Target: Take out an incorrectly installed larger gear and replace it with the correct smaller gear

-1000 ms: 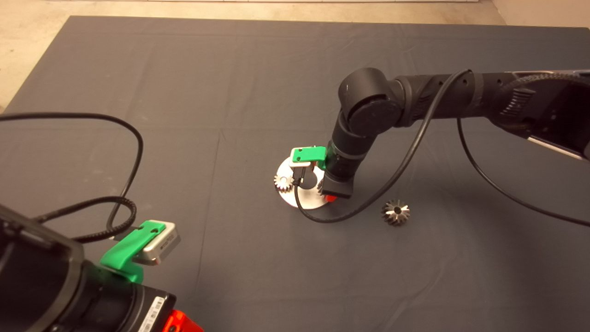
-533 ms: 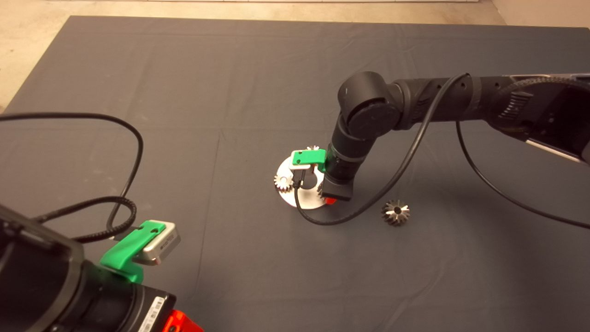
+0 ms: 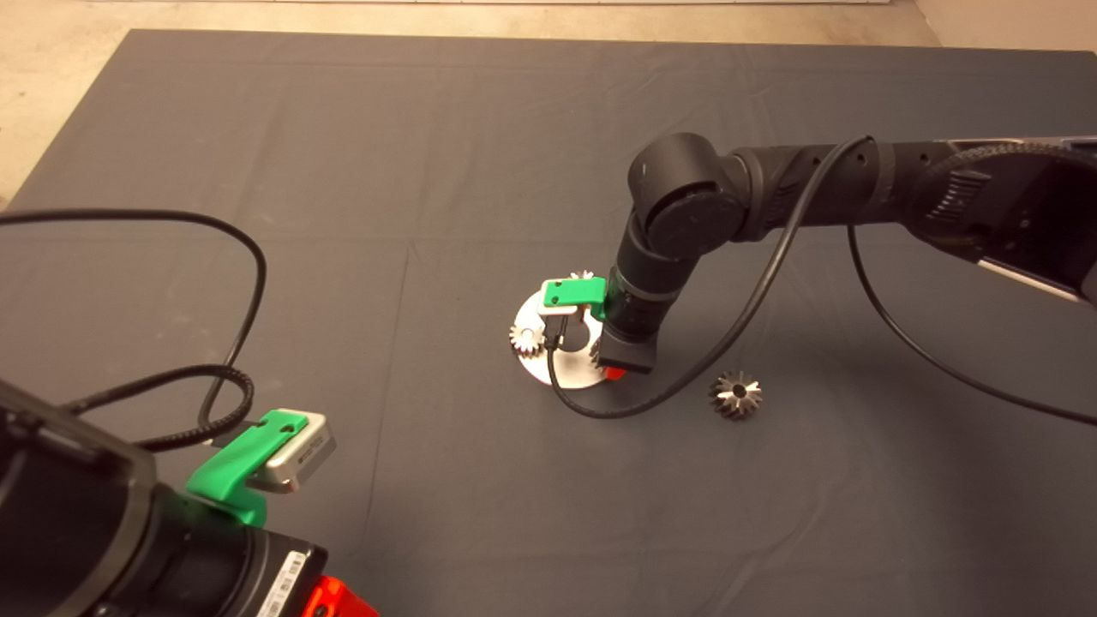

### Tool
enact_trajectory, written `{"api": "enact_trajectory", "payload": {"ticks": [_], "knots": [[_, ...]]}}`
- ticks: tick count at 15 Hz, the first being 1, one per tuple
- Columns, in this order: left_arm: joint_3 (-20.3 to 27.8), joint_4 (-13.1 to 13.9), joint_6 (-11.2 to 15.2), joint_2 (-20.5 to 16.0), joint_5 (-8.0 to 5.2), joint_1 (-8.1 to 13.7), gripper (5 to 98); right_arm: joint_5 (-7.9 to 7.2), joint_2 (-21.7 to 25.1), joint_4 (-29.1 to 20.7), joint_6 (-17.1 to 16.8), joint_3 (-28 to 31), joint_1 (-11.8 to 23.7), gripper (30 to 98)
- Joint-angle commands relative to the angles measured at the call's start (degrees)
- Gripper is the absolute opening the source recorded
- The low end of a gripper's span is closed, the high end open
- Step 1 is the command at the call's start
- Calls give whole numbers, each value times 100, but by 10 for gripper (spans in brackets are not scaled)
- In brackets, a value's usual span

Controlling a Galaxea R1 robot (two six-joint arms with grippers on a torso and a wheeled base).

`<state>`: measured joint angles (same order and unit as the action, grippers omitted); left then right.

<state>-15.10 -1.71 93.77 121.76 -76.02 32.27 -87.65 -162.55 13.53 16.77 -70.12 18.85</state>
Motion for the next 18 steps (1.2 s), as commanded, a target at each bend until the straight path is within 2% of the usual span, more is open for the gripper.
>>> {"api": "enact_trajectory", "payload": {"ticks": [1,18], "knots": [[88,83,1,-34,26,43,909,-735,-45,159,-9,9,111,421],[88,83,1,-34,61,43,909,-735,-80,343,1,-9,111,421]]}}
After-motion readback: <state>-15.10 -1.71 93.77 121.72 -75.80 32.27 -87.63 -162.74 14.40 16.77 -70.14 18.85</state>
